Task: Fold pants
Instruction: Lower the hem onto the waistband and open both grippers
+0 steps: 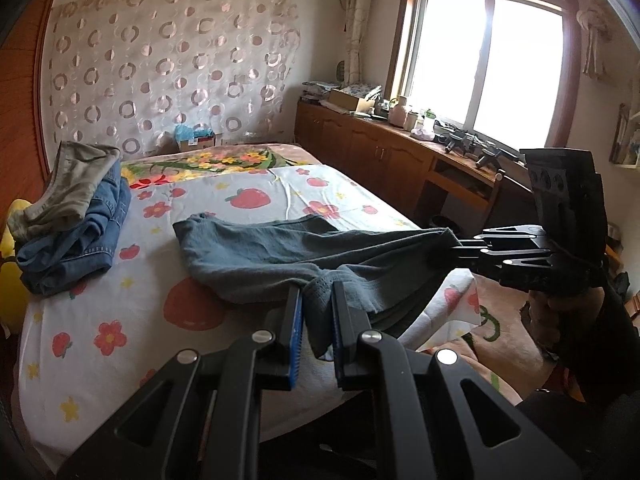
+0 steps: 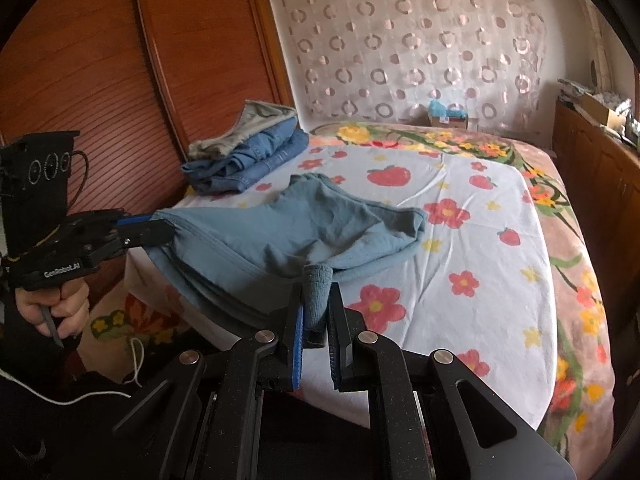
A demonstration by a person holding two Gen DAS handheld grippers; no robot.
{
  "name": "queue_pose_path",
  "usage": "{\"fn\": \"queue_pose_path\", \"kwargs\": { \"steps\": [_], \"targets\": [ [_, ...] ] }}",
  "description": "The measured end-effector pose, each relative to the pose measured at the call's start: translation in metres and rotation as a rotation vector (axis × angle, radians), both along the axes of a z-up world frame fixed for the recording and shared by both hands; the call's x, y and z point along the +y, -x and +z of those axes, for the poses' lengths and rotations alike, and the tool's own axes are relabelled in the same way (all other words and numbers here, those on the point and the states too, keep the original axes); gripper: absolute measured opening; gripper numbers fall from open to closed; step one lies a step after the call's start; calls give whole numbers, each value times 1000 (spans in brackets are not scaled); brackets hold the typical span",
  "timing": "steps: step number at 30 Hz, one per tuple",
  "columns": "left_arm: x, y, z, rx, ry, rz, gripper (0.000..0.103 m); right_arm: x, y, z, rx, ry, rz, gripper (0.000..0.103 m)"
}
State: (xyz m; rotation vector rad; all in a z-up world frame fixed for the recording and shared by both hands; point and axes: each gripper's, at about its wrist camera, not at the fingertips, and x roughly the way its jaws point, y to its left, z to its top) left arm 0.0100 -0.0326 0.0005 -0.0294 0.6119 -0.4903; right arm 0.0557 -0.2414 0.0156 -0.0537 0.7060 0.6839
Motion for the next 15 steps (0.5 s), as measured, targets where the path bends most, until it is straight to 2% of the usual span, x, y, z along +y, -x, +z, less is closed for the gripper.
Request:
{"fn": "queue_pose_path", "kwargs": {
  "steps": [8, 15],
  "targets": [
    [0, -9, -9, 33, 3, 10, 10, -1, -4, -6, 13, 5, -12, 7],
    [0, -35, -12, 34, -5, 30, 10, 7, -31, -9, 4, 8, -24, 8]
  ]
}}
